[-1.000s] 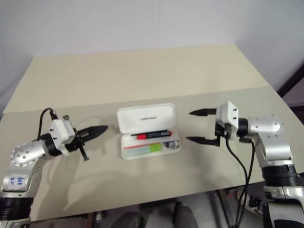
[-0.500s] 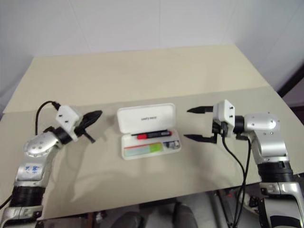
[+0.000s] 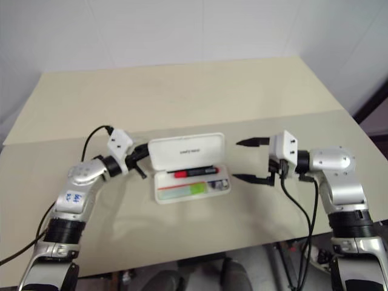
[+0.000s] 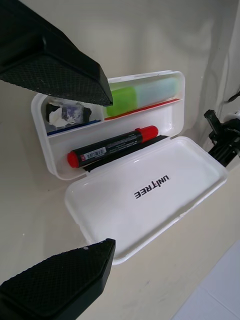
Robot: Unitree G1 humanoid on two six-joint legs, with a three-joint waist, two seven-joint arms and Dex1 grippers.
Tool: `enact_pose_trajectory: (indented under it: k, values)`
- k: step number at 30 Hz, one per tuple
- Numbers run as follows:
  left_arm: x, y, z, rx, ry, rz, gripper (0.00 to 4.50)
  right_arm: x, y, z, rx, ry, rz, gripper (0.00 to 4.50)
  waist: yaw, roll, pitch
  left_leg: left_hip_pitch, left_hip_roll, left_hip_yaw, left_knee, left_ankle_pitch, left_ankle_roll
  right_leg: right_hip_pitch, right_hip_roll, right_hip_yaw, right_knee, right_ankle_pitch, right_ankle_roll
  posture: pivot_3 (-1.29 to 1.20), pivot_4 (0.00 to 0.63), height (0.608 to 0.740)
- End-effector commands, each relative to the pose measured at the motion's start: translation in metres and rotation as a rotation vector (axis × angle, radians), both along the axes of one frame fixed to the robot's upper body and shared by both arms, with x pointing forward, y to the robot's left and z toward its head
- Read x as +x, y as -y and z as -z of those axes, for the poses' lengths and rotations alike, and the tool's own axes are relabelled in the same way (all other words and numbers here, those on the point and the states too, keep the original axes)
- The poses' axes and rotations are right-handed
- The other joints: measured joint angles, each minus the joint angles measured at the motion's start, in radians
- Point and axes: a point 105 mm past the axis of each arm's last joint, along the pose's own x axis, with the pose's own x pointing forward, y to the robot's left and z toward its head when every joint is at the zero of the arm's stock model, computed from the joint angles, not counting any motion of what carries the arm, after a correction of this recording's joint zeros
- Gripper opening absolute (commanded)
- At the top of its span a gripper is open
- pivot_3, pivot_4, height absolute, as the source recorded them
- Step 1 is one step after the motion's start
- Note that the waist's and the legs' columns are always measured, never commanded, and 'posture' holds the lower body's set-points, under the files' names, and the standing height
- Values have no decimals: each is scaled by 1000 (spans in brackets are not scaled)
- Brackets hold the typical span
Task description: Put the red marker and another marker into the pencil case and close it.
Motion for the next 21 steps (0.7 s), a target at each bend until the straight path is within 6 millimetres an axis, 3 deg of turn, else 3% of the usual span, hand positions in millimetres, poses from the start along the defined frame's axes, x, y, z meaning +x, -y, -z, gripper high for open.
enact_pose_trajectory:
  k: [1, 8, 13, 21]
  values:
    - [-6, 4, -18, 13, 81, 68, 17, -2, 2, -13, 23, 45, 7, 4500, 0, 0, 0, 0, 0, 0, 0, 0, 0, 0, 0, 0, 0, 0, 0, 0, 150, 740]
    - [-13, 12, -32, 184, 193, 196, 17, -6, -7, -26, 83, 38, -7, 4500, 2, 0, 0, 0, 0, 0, 0, 0, 0, 0, 0, 0, 0, 0, 0, 0, 150, 740]
    - [-24, 41, -42, 230, 228, 356, 17, -6, -6, -32, 104, 23, 10, 4500, 1, 0, 0, -1, -2, -1, 0, 0, 0, 0, -2, 0, 0, 1, 0, 0, 150, 740]
    - [-51, 59, -24, 276, 150, 505, 17, -10, -4, -32, 103, -12, 23, 4500, -1, 0, 0, -1, -1, 0, -1, 0, 0, -1, 0, -1, -1, 1, 0, 0, 150, 740]
